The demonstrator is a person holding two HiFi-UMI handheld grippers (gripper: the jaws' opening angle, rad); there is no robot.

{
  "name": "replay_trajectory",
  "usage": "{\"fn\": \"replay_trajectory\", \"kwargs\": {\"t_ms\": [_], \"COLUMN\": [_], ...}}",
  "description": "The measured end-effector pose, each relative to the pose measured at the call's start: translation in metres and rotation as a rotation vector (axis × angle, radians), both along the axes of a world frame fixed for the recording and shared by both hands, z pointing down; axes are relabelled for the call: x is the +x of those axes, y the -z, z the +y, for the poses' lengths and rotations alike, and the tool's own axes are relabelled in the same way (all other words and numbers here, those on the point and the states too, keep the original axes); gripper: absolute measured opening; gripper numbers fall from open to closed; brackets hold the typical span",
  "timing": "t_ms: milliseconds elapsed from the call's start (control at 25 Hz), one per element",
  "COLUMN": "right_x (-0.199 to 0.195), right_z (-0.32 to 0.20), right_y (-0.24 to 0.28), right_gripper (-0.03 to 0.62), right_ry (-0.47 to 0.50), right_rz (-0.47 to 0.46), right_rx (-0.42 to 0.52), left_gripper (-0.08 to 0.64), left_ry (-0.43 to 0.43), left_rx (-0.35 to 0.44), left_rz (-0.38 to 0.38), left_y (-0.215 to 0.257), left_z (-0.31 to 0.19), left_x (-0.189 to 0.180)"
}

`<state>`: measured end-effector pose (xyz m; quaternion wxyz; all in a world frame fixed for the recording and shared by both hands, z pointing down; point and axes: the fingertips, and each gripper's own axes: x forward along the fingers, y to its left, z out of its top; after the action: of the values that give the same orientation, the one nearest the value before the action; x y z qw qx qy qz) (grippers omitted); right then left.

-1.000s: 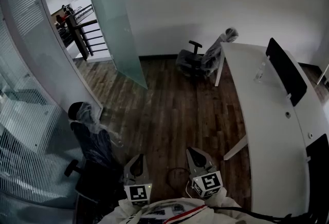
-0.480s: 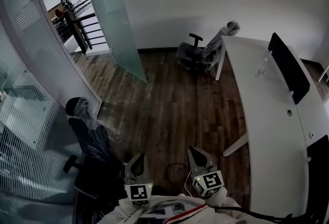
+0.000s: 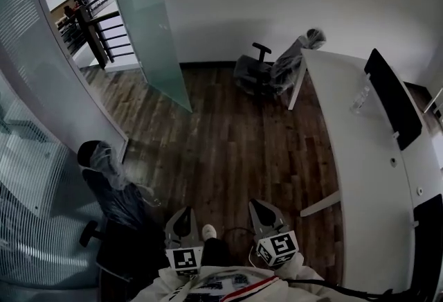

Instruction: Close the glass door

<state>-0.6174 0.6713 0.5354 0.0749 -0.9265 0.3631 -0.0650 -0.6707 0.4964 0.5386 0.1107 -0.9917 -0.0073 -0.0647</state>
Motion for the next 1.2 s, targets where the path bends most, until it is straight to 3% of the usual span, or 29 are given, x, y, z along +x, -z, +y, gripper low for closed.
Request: {"fn": "replay_trajectory", "kwargs": {"t_ms": [240,480,1200], "right_x": [0.062,0.099,0.179], "right_z": [-0.063,-0.115,-0.146], "right_y": [0.011,0.009,-0.004], "right_gripper": [0.006,0.006,0.006], "right_ry": [-0.01,-0.008,-0.132], "right_rz": [0.007,-0.003,-0.038], "right_rx": [-0.022,-0.029,-0.061], "left_gripper": [0.002,0.002,0.002], "left_ry": [-0.024,-0.023,-0.153], "left_rx": [-0.026,-0.036,-0.028], "left_rz": [-0.002,-0.009,0.005], "left_y": [0.016,0.011,0.003], "left_z": [-0.058,-0.106,-0.148], "left_x": [0.07,0.109,0.209]}}
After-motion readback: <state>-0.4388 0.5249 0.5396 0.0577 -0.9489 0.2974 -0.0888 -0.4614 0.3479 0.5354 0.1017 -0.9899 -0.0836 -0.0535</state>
